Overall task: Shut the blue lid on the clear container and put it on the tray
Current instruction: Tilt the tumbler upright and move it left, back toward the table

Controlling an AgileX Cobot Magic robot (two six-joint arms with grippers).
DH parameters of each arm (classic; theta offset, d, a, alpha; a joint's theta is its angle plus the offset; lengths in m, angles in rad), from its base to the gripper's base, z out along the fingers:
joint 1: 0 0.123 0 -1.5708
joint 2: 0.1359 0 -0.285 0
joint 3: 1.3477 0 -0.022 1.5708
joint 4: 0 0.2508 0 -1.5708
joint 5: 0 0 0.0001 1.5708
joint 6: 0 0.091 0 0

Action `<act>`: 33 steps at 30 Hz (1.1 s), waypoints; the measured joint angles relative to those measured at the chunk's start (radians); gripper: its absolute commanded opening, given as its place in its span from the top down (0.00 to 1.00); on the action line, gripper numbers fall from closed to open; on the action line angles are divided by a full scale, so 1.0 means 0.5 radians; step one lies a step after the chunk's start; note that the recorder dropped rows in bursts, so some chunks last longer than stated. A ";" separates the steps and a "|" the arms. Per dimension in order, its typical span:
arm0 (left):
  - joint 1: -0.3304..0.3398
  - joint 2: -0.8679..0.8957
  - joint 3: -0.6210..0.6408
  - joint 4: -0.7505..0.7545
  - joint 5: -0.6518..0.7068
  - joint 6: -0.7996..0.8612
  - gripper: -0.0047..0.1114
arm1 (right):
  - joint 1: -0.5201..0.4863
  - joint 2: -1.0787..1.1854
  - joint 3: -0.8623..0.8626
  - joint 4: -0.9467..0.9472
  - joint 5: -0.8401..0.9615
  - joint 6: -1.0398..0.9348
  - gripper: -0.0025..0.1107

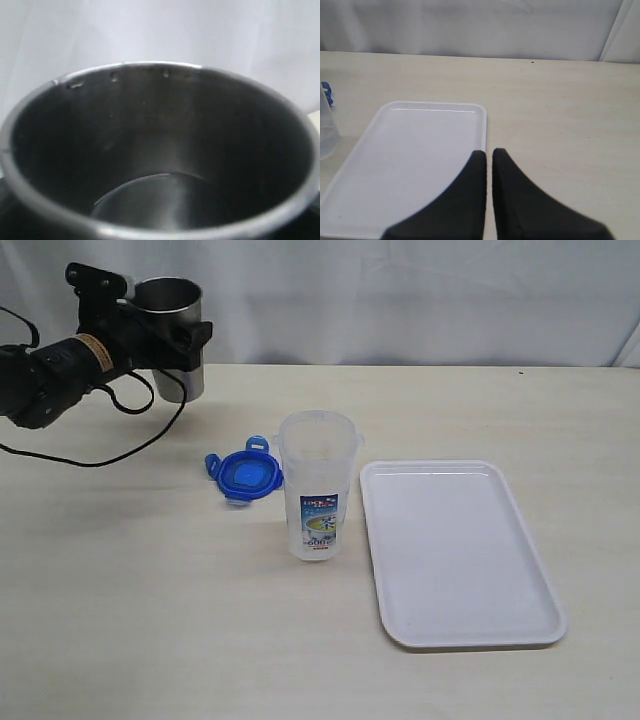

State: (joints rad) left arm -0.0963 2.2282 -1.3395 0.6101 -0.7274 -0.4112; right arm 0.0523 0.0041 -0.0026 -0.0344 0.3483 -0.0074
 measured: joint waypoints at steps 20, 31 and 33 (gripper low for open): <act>0.074 0.535 -0.660 -0.040 0.239 -0.207 0.96 | 0.000 0.000 0.000 0.000 0.000 0.000 0.94; 0.204 0.535 -0.675 -0.024 0.270 -0.207 0.96 | 0.000 0.000 0.000 0.000 0.000 0.000 0.94; 0.204 0.535 -0.675 -0.020 0.262 -0.207 0.96 | 0.000 0.000 0.000 0.000 0.000 0.000 0.94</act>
State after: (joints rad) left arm 0.0058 2.4957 -1.6769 0.6003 -0.5966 -0.5146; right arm 0.0523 0.0041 -0.0026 -0.0344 0.3483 -0.0074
